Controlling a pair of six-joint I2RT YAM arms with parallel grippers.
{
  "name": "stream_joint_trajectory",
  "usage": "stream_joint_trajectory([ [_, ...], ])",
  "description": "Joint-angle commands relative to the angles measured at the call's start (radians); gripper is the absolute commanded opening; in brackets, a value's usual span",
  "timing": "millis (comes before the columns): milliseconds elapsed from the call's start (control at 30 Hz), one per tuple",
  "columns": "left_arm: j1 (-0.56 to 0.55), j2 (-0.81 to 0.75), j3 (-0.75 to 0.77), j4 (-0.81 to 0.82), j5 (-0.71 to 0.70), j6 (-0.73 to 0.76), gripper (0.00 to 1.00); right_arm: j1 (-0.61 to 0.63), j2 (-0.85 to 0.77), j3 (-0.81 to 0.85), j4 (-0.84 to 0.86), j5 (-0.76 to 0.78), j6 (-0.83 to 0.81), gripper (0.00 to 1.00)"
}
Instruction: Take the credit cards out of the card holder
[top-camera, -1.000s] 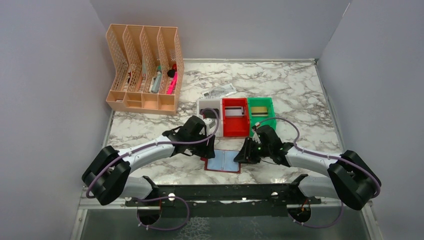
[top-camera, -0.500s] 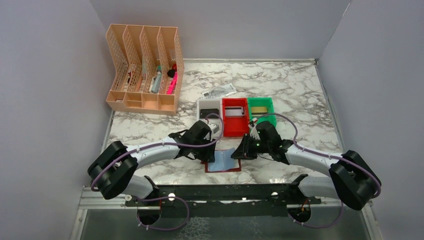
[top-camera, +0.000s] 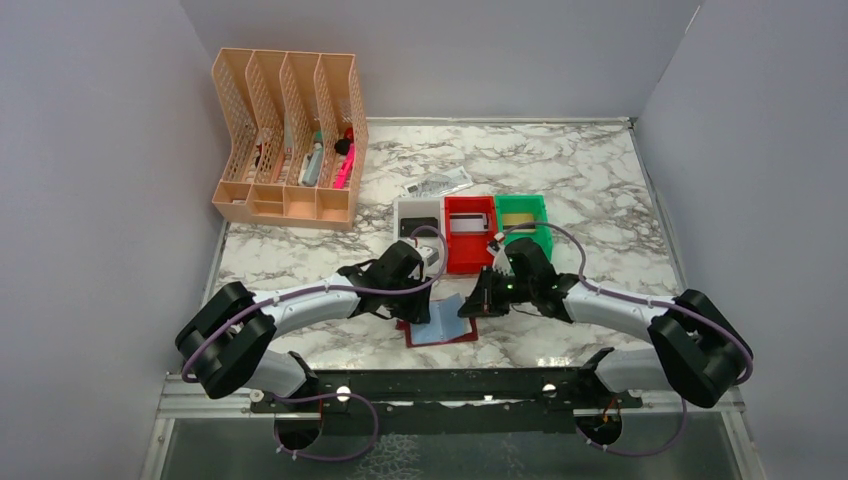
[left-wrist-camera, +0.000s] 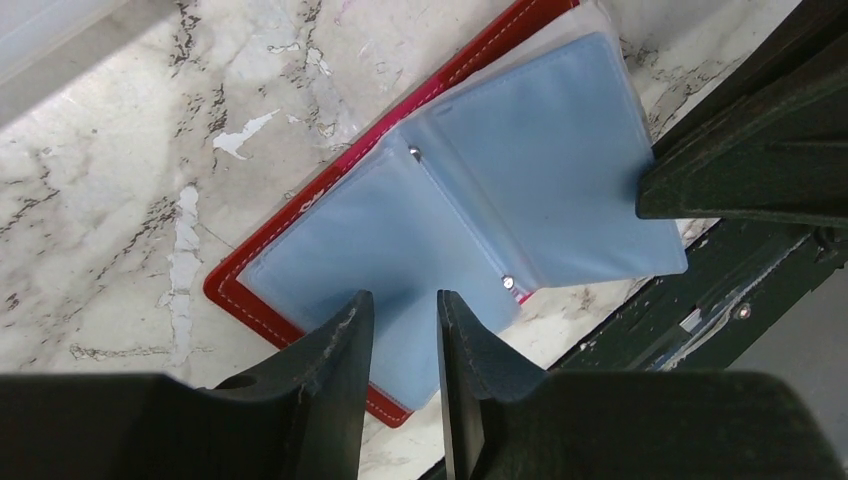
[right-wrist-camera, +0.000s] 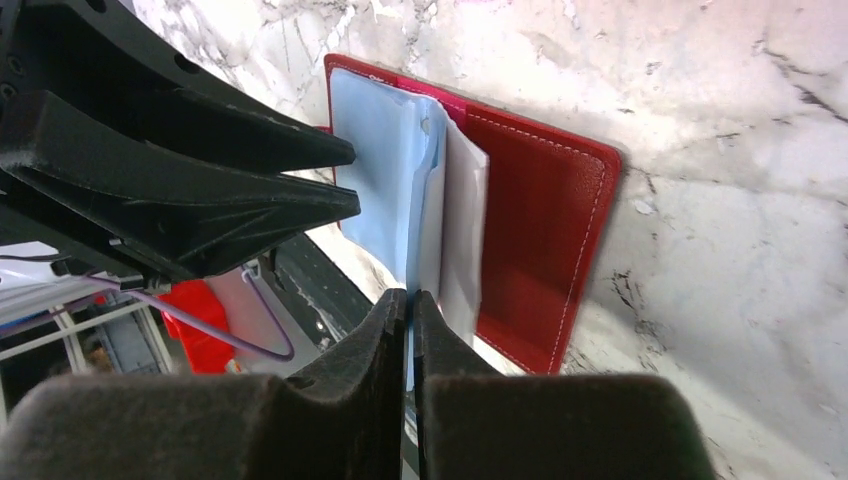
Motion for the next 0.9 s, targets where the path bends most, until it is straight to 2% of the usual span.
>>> stream_joint_trajectory([
  [0,-0.01,-0.004,-0.002,0.033,-0.019,-0.005,0.32,0.016,0.033,0.026,0.04,-0.075,-0.049,0.1],
  [233,-0.01,-0.004,-0.003,0.041,-0.018,-0.007,0.31,0.033,0.061,0.038,0.113,-0.165,-0.081,0.1],
  [567,-0.012,-0.006,-0.015,0.047,-0.017,-0.012,0.3,0.034,0.122,0.019,0.178,-0.189,-0.024,0.25],
  [767,-0.013,-0.008,-0.016,0.048,-0.019,-0.012,0.3,0.037,0.134,0.026,0.192,-0.203,-0.021,0.3],
  [867,-0.013,-0.006,-0.016,0.051,-0.019,-0.012,0.3,0.045,0.138,0.049,0.142,-0.175,-0.038,0.32],
])
